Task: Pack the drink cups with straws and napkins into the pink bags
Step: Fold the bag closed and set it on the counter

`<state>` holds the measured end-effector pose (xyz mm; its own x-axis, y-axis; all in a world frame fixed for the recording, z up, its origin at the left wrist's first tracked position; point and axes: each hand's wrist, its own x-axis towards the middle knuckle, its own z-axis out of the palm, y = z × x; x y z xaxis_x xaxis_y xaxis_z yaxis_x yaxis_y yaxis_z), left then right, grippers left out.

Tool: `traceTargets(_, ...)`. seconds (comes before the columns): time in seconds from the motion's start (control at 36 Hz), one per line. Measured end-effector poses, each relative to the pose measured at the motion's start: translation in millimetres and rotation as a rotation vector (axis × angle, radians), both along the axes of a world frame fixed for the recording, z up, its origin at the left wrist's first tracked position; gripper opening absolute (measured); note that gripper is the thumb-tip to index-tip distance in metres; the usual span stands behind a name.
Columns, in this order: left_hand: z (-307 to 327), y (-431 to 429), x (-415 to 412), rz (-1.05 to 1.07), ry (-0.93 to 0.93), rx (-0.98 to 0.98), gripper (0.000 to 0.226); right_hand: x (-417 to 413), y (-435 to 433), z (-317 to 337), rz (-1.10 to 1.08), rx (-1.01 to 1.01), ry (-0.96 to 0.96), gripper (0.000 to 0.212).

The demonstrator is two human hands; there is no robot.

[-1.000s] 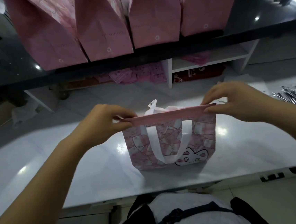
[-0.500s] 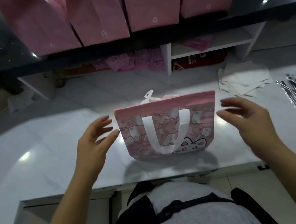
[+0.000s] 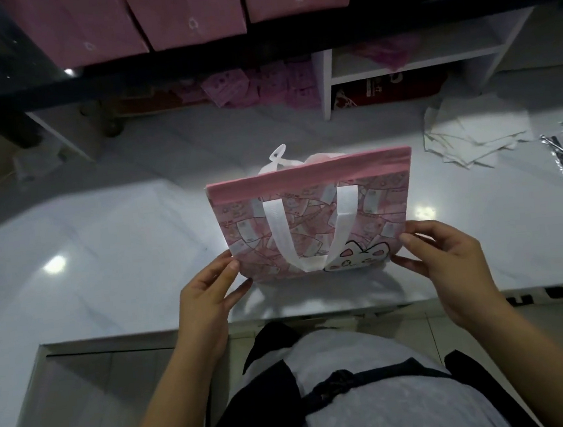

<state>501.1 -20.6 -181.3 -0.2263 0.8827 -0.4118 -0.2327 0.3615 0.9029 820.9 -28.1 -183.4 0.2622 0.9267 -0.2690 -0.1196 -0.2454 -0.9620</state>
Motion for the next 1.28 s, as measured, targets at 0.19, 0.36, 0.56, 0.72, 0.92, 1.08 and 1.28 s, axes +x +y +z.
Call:
traceTargets(0.19, -3, 0, 6, 0.051, -0.001, 0.014, 0.011, 10, 13, -5, 0.041, -0.05, 0.067, 0.006)
traceTargets(0.36, 4, -2, 19, -0.03, 0.011, -0.002, 0.026, 27, 42, -4, 0.046, -0.009, 0.052, 0.008)
traceTargets(0.56, 2, -21, 55, -0.285, 0.265, 0.052, 0.024, 34, 90, 1, -0.068, 0.056, 0.047, 0.01)
traceTargets(0.72, 9, -30, 72, -0.898, 0.273, 0.161, 0.052, 37, 125, 11, -0.059, 0.025, 0.129, 0.021)
traceTargets(0.92, 48, 23, 40, -1.133, 0.174, 0.126, 0.033, 33, 76, 21, -0.168, 0.011, 0.053, 0.025)
traceTargets(1.08, 66, 108, -18, -0.614, 0.226, 0.236, 0.025, -23, -20, 25, -0.193, -0.009, -0.141, 0.016)
traceTargets(1.28, 49, 215, 21, -0.731, 0.306, 0.184, 0.03, -103, -64, 44, 0.038, -0.079, -0.147, 0.021)
